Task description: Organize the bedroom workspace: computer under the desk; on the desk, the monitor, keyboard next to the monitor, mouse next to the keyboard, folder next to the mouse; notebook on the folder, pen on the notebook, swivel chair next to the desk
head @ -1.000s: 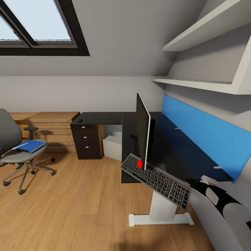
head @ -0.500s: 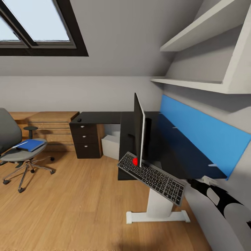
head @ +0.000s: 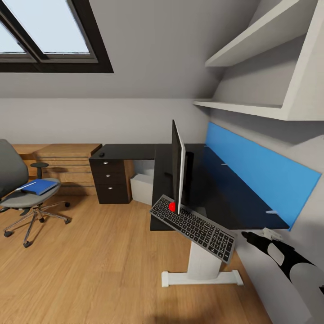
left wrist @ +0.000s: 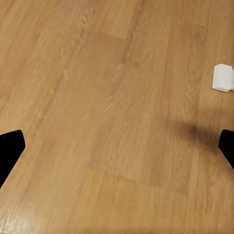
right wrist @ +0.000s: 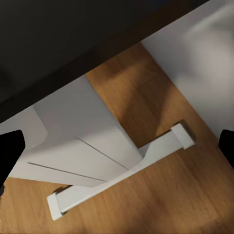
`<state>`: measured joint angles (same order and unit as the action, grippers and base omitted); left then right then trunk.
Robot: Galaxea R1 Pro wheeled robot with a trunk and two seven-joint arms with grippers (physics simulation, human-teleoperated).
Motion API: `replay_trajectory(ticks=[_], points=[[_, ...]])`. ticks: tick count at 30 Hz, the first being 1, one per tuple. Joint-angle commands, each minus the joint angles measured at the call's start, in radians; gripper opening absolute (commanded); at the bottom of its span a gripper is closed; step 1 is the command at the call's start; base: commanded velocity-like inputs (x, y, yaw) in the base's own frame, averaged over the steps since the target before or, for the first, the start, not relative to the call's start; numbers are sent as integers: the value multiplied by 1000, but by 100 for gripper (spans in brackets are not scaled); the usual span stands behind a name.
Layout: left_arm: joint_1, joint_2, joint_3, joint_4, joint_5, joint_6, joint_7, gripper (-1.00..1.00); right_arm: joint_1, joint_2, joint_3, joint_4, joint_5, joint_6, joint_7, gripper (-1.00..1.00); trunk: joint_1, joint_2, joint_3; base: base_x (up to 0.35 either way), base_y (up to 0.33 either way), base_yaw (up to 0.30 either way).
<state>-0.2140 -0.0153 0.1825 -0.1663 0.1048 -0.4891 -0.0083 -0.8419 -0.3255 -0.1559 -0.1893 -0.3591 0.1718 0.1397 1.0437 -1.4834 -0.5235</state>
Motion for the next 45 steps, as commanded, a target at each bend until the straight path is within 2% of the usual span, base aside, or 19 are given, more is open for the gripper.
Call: replay_trajectory(ticks=[1,6,10,20,31,36,39,45], points=[[-1,0,-3,1,10,-3,-1,100,0,0,-8,2,0,6,5,100,0,-1,-1,-4,-4,0],[0,0,-3,1,10,-3,-1,100,0,-3,-8,12,-9,6,24,100,0,-1,-1,-2,-2,0],[0,0,-3,1,10,-3,-1,100,0,-13,-8,19,-19,6,69,100,0,-1,-1,0,0,0],[0,0,-3,1,11,-2,-1,100,0,-60,-8,79,-29,8,262,100,0,-1,-1,0,0,0],[0,0,-3,1,10,-2,-1,100,0,-73,-9,127,-35,11,442,100,0,-1,-1,0,0,0],[-1,0,-3,0,10,-1,-1,100,0,-89,-9,152,-61,10,517,100,0,-1,-1,0,0,0],[0,0,-3,0,10,-2,-1,100,0,-102,-8,167,-94,10,582,100,0,-1,-1,0,0,0],[-1,0,-3,1,10,-2,-1,100,0,-112,-8,191,-121,9,642,100,0,-1,-1,0,0,0]])
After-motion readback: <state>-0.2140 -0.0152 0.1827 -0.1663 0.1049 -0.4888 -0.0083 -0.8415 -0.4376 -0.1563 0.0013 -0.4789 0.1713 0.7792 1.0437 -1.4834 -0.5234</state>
